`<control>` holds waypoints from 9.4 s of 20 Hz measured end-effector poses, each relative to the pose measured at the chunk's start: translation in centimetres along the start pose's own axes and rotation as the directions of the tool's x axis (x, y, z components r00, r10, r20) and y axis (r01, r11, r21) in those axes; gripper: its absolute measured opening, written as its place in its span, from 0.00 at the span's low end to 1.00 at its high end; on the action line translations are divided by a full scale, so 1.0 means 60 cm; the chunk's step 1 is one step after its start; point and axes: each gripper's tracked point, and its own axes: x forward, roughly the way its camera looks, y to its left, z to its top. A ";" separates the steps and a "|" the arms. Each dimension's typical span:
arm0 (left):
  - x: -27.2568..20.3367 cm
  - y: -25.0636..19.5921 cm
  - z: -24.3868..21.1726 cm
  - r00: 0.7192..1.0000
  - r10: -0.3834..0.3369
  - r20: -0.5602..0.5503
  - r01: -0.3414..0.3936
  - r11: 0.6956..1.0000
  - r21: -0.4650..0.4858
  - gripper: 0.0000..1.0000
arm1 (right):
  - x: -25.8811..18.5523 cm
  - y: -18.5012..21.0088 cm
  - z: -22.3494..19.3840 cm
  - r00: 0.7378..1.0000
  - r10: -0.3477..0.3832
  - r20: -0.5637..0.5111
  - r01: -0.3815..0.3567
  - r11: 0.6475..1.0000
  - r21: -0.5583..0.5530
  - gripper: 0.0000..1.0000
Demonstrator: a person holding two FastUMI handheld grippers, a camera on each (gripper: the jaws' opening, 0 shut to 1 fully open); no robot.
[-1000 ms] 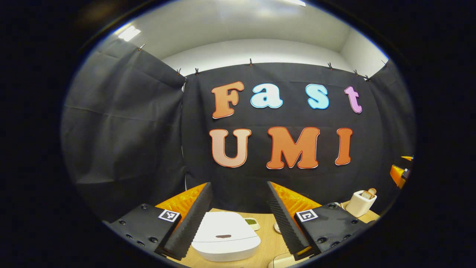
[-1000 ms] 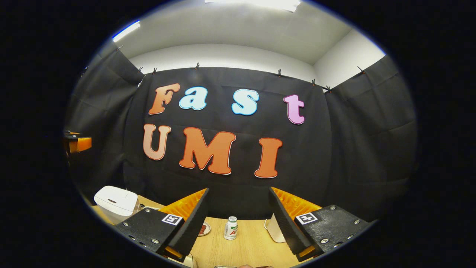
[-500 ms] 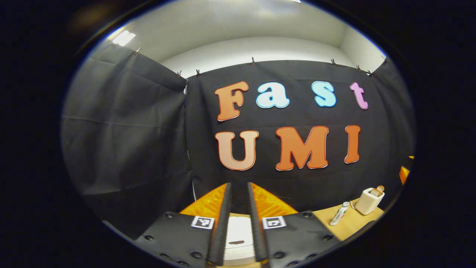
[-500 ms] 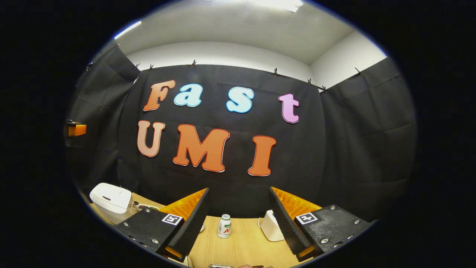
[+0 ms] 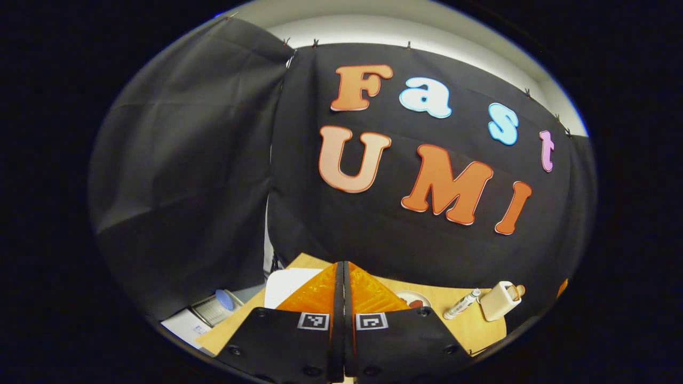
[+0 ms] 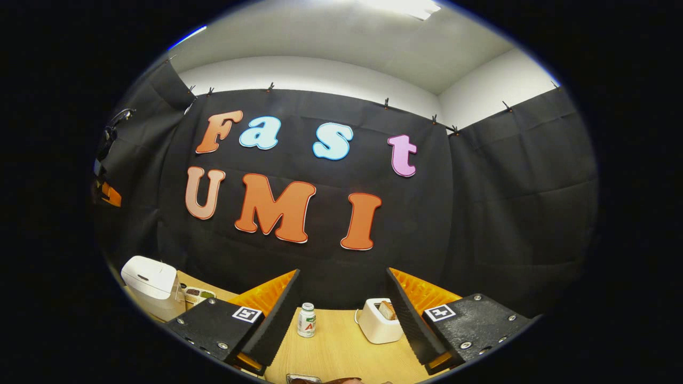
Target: Close the left gripper, press the button to open the rice cooker; take a wooden spoon from the chopstick holder with the right hand, scoop a spoonful of rice and pour it into the rice cooker, then put the wooden spoon back into the chopstick holder.
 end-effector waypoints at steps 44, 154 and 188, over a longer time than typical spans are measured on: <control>0.082 0.019 -0.111 0.995 0.039 -0.087 -0.039 0.999 0.003 0.04 | -0.082 -0.029 -0.187 0.947 -0.039 -0.319 0.046 0.999 0.015 0.95; -0.125 0.118 -0.114 0.977 0.078 0.197 -0.149 0.914 0.378 0.96 | -0.125 0.496 -0.442 0.646 0.509 -0.569 -0.196 0.831 0.521 0.13; -0.109 0.008 -0.135 0.984 -0.015 0.179 -0.060 0.912 0.406 0.99 | -0.038 0.330 -0.374 0.673 0.625 -0.396 0.354 0.198 0.914 0.12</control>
